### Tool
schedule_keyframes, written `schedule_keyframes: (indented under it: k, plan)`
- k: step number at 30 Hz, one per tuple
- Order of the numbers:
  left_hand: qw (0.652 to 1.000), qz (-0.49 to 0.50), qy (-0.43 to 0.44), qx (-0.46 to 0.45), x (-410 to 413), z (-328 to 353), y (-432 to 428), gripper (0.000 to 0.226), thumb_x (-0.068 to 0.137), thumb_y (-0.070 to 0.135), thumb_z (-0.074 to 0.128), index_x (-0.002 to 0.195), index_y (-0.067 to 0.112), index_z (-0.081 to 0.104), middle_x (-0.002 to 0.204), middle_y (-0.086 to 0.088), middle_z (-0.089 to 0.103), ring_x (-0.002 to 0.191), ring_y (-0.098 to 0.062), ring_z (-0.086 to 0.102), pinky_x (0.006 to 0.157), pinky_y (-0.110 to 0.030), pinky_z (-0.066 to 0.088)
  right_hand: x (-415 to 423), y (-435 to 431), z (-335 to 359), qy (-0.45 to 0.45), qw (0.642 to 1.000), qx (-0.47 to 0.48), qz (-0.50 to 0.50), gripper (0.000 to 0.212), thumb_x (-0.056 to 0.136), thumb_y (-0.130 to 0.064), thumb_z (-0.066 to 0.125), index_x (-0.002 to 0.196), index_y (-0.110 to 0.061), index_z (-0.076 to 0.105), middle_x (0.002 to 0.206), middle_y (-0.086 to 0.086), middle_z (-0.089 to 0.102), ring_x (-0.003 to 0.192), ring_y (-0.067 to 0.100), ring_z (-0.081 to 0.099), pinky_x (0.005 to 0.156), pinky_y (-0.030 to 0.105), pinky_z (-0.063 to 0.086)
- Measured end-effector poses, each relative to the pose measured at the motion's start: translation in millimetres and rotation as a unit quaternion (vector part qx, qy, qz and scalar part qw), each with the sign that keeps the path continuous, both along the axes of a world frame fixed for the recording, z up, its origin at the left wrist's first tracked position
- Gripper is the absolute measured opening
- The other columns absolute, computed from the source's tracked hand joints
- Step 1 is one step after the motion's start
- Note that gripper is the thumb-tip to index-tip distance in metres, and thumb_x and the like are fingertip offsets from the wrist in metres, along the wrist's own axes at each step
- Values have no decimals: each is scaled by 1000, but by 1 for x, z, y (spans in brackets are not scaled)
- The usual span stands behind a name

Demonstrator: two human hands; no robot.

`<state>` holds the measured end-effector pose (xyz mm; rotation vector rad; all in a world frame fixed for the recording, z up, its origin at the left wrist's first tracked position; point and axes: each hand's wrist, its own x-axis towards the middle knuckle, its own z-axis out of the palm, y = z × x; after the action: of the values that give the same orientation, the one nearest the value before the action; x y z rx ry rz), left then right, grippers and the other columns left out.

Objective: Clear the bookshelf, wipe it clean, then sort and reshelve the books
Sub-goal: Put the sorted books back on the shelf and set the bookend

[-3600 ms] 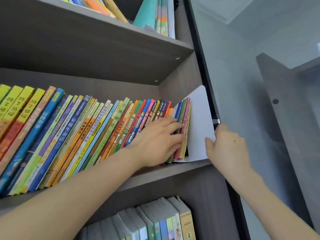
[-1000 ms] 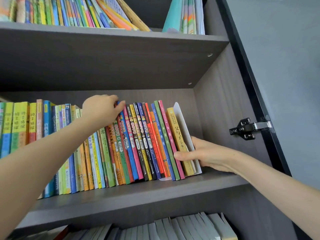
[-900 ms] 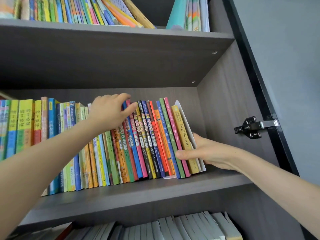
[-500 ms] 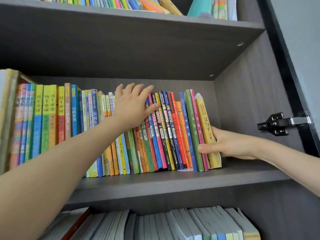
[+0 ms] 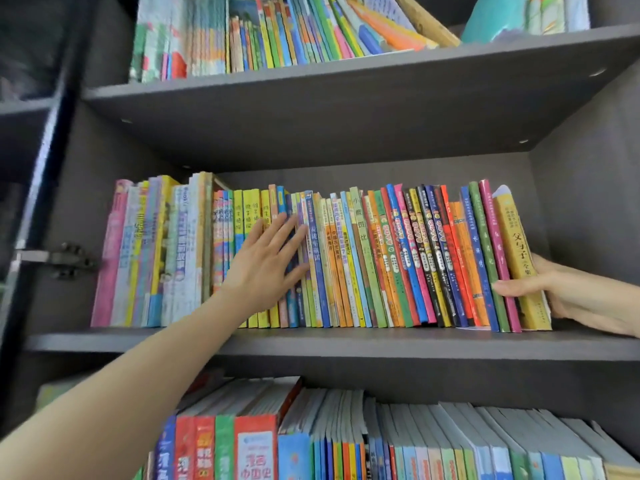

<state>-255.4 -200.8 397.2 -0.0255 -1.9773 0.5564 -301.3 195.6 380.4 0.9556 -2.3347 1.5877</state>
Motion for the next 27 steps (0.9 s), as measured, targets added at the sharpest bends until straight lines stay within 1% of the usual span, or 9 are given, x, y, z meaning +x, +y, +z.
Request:
schedule_keyframes:
  k: [3, 5, 10, 14, 18, 21, 24, 26, 27]
  plan:
    - [1000, 16, 3, 26, 7, -6, -15, 68, 94, 61, 9, 150, 29, -12, 160, 2, -12, 146, -19, -17, 119, -45, -8, -2, -8, 0, 4, 1000, -16, -17, 110, 20, -55, 93, 120, -41, 49, 106, -6, 72, 99, 19, 69, 90, 48, 52]
    - [995, 22, 52, 83, 13, -8, -26, 70, 94, 63, 9, 152, 28, -7, 161, 0, -10, 147, -22, -14, 118, -47, -8, -2, -13, -1, 10, 999, -19, -29, 112, 18, -59, 93, 120, -41, 49, 107, -5, 72, 102, 21, 68, 92, 51, 50]
    - [983, 27, 83, 161, 16, -12, -54, 78, 90, 68, 6, 153, 23, -5, 160, -6, -12, 146, -24, -16, 119, -47, -7, 5, -23, -1, 7, 1000, -5, -22, 118, 23, -58, 93, 129, -37, 45, 113, -3, 70, 104, 20, 67, 96, 51, 49]
    - [981, 4, 95, 171, 6, -6, -56, 84, 86, 72, -3, 152, 20, -9, 159, -6, -14, 143, -19, -23, 117, -45, -12, 9, -19, -2, 18, 999, -3, -26, 120, 20, -59, 92, 128, -36, 44, 116, -4, 67, 107, 19, 65, 97, 49, 48]
    - [984, 26, 105, 141, -3, 2, -64, 80, 82, 70, -13, 146, 23, -19, 156, -6, -19, 141, -20, -28, 115, -42, -20, 6, -23, 7, 33, 999, 4, -19, 114, 16, -58, 91, 119, -35, 49, 109, -6, 70, 100, 15, 68, 88, 40, 52]
    - [985, 27, 97, 138, -2, 7, -68, 77, 89, 69, -6, 150, 22, -14, 158, -9, -16, 141, -21, -28, 113, -40, -23, 5, -27, 10, 27, 999, 2, -16, 109, 26, -51, 93, 124, -33, 48, 110, -5, 71, 100, 15, 69, 91, 42, 52]
    - [978, 24, 63, 196, 5, 2, -54, 79, 88, 64, 5, 153, 20, -8, 159, -12, -13, 144, -26, -21, 115, -46, -15, 6, -25, 4, -2, 1000, -3, -7, 107, 36, -45, 93, 130, -31, 44, 114, -4, 69, 103, 16, 68, 96, 46, 50]
    - [975, -12, 99, 201, 7, 1, -31, 74, 93, 61, 11, 154, 21, 0, 160, -13, -3, 147, -30, -10, 116, -49, -9, 8, -21, 2, -17, 1000, 4, 5, 101, 46, -39, 91, 133, -33, 40, 120, -2, 66, 108, 16, 66, 99, 48, 48]
    - [977, -25, 110, 181, 5, 1, -23, 72, 95, 61, 13, 154, 22, 3, 160, -11, 0, 147, -29, -7, 116, -47, -11, 8, -20, 1, -23, 1000, 7, 12, 99, 49, -38, 90, 134, -35, 38, 122, -2, 64, 109, 16, 65, 100, 48, 47]
